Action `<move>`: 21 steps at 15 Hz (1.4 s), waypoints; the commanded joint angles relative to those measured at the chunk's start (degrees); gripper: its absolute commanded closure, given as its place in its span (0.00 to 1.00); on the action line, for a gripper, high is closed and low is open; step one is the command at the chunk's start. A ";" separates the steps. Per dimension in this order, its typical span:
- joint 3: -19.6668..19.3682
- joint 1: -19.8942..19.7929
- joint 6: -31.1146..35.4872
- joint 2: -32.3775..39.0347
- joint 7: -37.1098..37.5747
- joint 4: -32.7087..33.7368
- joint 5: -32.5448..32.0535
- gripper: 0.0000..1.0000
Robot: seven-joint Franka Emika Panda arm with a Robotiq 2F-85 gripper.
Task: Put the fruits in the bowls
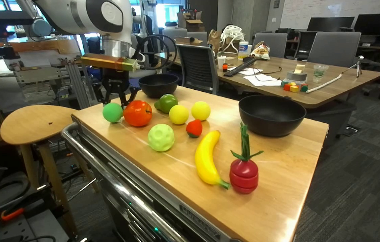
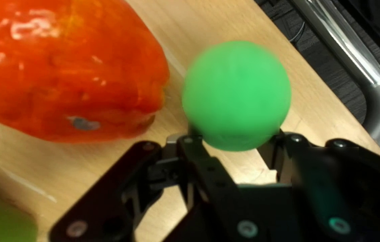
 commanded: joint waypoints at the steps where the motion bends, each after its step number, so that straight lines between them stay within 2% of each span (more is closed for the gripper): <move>1: -0.03 0.35 -1.61 -0.48 0.60 2.99 0.07 0.84; 4: -0.02 0.13 -0.76 -1.19 0.01 6.02 0.68 0.84; 7: -0.21 -0.66 2.12 -3.91 -4.09 7.46 0.69 0.84; 10: -0.60 -2.38 5.65 -4.82 -9.37 11.18 7.41 0.84; 12: -1.18 -3.24 9.92 -3.19 -12.31 14.03 11.03 0.84; 15: -1.28 -4.25 19.72 2.72 -16.82 18.98 15.75 0.84; 18: -0.21 -4.86 23.56 9.43 -18.87 23.30 16.93 0.84; 20: 0.87 -5.40 23.35 12.90 -19.64 25.40 16.89 0.84; 21: 1.48 -5.71 22.56 13.86 -20.03 26.04 16.83 0.67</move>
